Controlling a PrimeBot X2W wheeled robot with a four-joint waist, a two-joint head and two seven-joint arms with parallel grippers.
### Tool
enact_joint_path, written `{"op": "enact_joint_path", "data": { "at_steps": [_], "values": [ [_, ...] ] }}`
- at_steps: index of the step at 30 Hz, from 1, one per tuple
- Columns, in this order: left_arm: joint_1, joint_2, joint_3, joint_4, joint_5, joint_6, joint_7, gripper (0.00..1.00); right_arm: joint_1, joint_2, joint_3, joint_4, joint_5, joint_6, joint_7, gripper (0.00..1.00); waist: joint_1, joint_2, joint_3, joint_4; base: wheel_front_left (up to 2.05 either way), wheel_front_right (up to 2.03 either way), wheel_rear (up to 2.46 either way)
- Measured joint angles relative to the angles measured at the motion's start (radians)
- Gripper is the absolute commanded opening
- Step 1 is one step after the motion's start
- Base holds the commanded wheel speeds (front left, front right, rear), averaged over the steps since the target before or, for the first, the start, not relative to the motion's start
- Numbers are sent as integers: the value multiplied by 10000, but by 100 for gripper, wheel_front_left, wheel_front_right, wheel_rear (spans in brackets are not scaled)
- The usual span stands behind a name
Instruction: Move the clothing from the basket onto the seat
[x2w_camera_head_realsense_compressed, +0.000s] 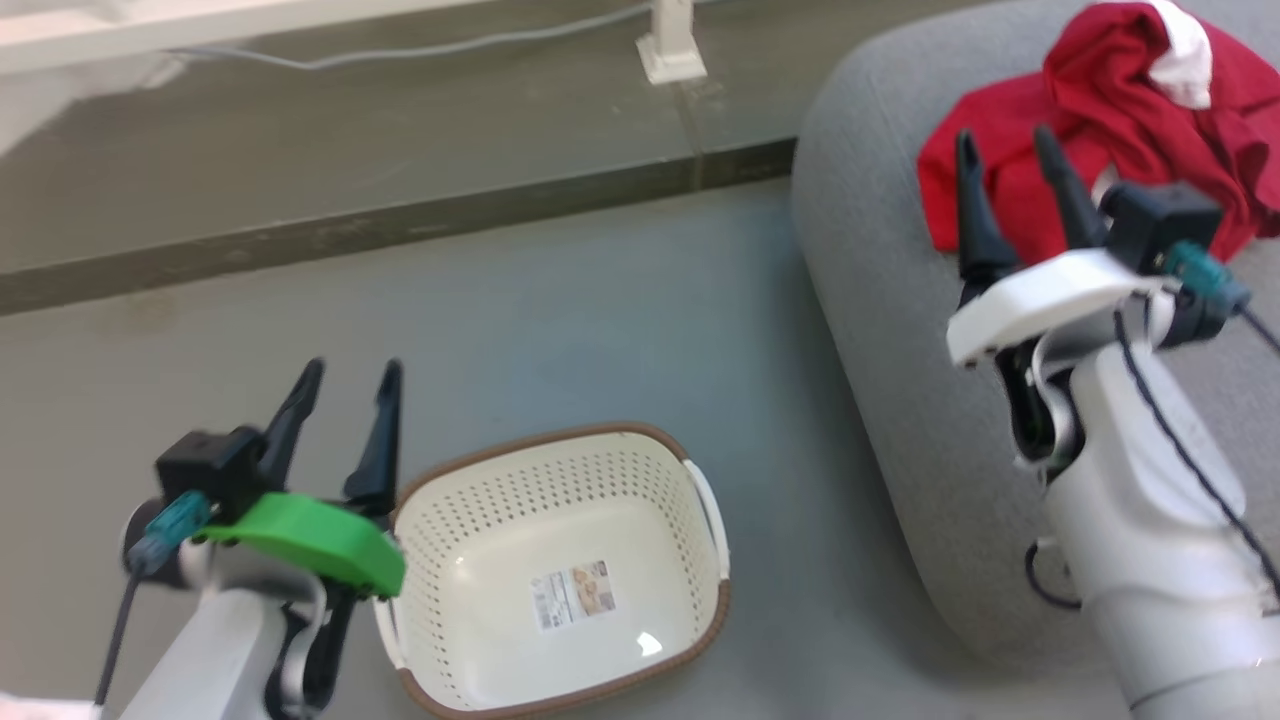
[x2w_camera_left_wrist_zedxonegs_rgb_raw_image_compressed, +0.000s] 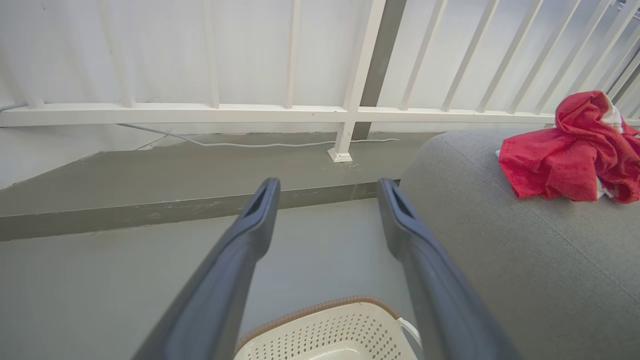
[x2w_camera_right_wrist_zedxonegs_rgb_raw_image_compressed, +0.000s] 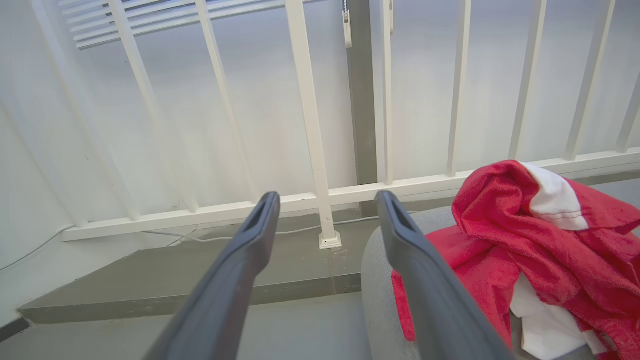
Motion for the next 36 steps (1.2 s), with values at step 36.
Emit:
{"op": "enact_joint_path", "data": {
  "at_steps": [36],
  "values": [
    [3325,-276,2876,-1565,1212,535,-115,100,4346,454,301,-2339,201,-654,0,100,0,0,-1111,801,0,0,0]
  ]
}}
